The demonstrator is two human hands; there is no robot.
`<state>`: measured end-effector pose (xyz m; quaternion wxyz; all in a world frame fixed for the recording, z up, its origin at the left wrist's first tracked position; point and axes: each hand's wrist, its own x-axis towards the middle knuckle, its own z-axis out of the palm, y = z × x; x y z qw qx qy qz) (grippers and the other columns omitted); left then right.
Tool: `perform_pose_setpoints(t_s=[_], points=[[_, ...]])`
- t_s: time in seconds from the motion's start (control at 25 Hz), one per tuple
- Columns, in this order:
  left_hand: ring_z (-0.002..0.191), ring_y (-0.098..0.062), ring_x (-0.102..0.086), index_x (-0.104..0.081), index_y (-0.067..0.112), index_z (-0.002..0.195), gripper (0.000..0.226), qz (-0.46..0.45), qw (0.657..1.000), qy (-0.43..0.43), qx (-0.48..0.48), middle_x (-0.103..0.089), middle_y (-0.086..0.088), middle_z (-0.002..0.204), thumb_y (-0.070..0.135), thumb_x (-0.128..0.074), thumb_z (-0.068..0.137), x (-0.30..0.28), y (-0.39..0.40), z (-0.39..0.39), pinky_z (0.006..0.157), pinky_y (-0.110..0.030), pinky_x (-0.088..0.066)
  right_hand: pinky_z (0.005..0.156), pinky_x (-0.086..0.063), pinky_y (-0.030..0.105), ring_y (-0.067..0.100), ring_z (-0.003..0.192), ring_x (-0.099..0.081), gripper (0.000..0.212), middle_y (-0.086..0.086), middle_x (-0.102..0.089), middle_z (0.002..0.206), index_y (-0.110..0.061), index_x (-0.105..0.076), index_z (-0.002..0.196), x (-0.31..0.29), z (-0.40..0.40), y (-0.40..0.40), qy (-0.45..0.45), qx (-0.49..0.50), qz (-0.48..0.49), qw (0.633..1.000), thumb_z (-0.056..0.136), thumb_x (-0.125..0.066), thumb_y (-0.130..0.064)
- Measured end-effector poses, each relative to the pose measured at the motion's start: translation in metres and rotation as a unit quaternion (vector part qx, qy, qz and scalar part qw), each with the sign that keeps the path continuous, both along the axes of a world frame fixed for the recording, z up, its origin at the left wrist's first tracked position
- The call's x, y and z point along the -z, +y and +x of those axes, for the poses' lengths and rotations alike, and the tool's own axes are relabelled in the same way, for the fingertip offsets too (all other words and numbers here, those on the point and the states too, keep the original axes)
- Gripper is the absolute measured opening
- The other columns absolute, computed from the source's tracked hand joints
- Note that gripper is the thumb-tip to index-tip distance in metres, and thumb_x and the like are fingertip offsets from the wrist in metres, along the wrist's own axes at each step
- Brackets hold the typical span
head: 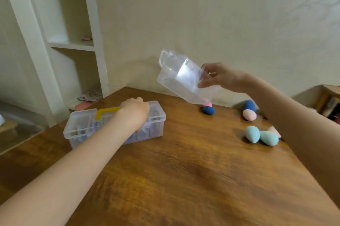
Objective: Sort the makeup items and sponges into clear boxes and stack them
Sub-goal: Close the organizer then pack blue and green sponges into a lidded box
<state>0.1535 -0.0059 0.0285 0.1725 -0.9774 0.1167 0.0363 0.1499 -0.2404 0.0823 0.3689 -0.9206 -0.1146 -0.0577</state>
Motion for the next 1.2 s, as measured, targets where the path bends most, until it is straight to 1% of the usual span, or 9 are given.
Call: perform_pose_setpoints(t_s=[0.08, 0.2, 0.32, 0.4, 0.56, 0.72, 0.8, 0.96, 1.2], points=[[0.122, -0.034, -0.047, -0.032, 0.006, 0.14, 0.059, -0.033, 0.998, -0.04, 0.025, -0.041, -0.013, 0.132, 0.008, -0.06, 0.088, 0.007, -0.009, 0.007, 0.082, -0.035, -0.045, 0.07, -0.039, 0.025, 0.012, 0.072, -0.048, 0.016, -0.005, -0.051, 0.071, -0.009, -0.057, 0.076, -0.012, -0.03, -0.01, -0.014, 0.02, -0.094, 0.995, 0.077, -0.072, -0.006], [0.117, -0.035, -0.051, -0.041, 0.006, 0.13, 0.044, -0.186, 0.976, -0.089, 0.064, -0.045, -0.013, 0.127, 0.006, -0.055, 0.089, 0.017, -0.022, 0.015, 0.084, -0.039, -0.044, 0.058, -0.033, 0.02, 0.009, 0.064, -0.042, 0.032, -0.001, -0.05, 0.074, -0.029, -0.049, 0.066, -0.016, -0.067, -0.014, 0.01, 0.038, -0.287, 0.957, 0.075, -0.074, -0.011], [0.109, -0.031, -0.054, -0.052, 0.008, 0.115, 0.024, -0.454, 0.873, -0.148, 0.104, -0.053, -0.011, 0.117, 0.007, -0.047, 0.092, 0.014, -0.048, 0.005, 0.086, -0.036, -0.04, 0.057, -0.034, 0.02, 0.006, 0.062, -0.042, 0.032, -0.005, -0.05, 0.074, -0.029, -0.049, 0.065, 0.006, -0.1, -0.02, 0.069, 0.04, -0.308, 0.948, 0.074, -0.075, -0.014], [0.109, -0.031, -0.055, -0.056, 0.009, 0.112, 0.022, -0.55, 0.824, -0.088, 0.105, -0.055, -0.011, 0.111, 0.013, -0.052, 0.091, 0.015, -0.066, -0.007, 0.086, -0.032, -0.041, 0.059, -0.036, 0.02, 0.008, 0.065, -0.044, 0.022, -0.007, -0.05, 0.073, -0.023, -0.054, 0.072, 0.031, -0.121, -0.016, 0.083, 0.021, -0.312, 0.946, 0.074, -0.076, -0.017], [0.117, -0.028, -0.05, -0.048, 0.018, 0.124, 0.037, -0.403, 0.906, 0.039, 0.121, -0.037, -0.01, 0.135, 0.022, -0.058, 0.089, 0.044, -0.085, -0.028, 0.099, -0.035, -0.043, 0.067, -0.044, 0.02, 0.011, 0.076, -0.055, 0.01, 0.0, -0.062, 0.086, -0.016, -0.061, 0.084, 0.068, -0.149, -0.01, 0.064, 0.003, -0.253, 0.965, 0.08, -0.07, -0.018], [0.122, -0.02, -0.046, -0.048, 0.011, 0.127, 0.04, -0.382, 0.911, 0.002, 0.156, -0.028, -0.004, 0.145, 0.009, -0.057, 0.088, 0.052, -0.089, -0.041, 0.098, -0.028, -0.041, 0.072, -0.049, 0.027, 0.017, 0.079, -0.063, 0.012, 0.003, -0.068, 0.084, -0.01, -0.068, 0.087, 0.054, -0.156, -0.055, -0.063, 0.151, -0.056, 0.985, 0.09, -0.057, -0.014], [0.119, -0.02, -0.047, -0.05, 0.008, 0.125, 0.037, -0.389, 0.909, -0.013, 0.148, -0.033, -0.005, 0.14, 0.008, -0.057, 0.088, 0.052, -0.088, -0.045, 0.095, -0.028, -0.041, 0.079, -0.051, 0.033, 0.025, 0.09, -0.064, 0.02, 0.01, -0.07, 0.1, -0.009, -0.067, 0.1, 0.058, -0.15, -0.082, -0.037, 0.264, -0.108, 0.958, 0.093, -0.049, -0.011], [0.112, -0.021, -0.05, -0.053, 0.005, 0.123, 0.032, -0.386, 0.911, -0.045, 0.138, -0.04, -0.008, 0.131, 0.009, -0.052, 0.091, 0.053, -0.086, -0.055, 0.089, -0.025, -0.042, 0.095, -0.048, 0.034, 0.024, 0.112, -0.058, 0.041, 0.008, -0.058, 0.129, -0.026, -0.048, 0.134, 0.093, -0.129, -0.09, 0.111, 0.212, -0.238, 0.941, 0.096, -0.044, -0.013], [0.12, -0.019, -0.048, -0.049, 0.013, 0.129, 0.035, -0.411, 0.895, -0.05, 0.168, -0.045, -0.006, 0.134, 0.013, -0.048, 0.094, 0.054, -0.077, -0.058, 0.092, -0.024, -0.04, 0.082, -0.044, 0.028, 0.022, 0.102, -0.053, 0.035, 0.01, -0.052, 0.123, -0.021, -0.057, 0.122, 0.12, -0.106, -0.094, 0.037, 0.281, -0.245, 0.927, 0.087, -0.062, -0.021]])
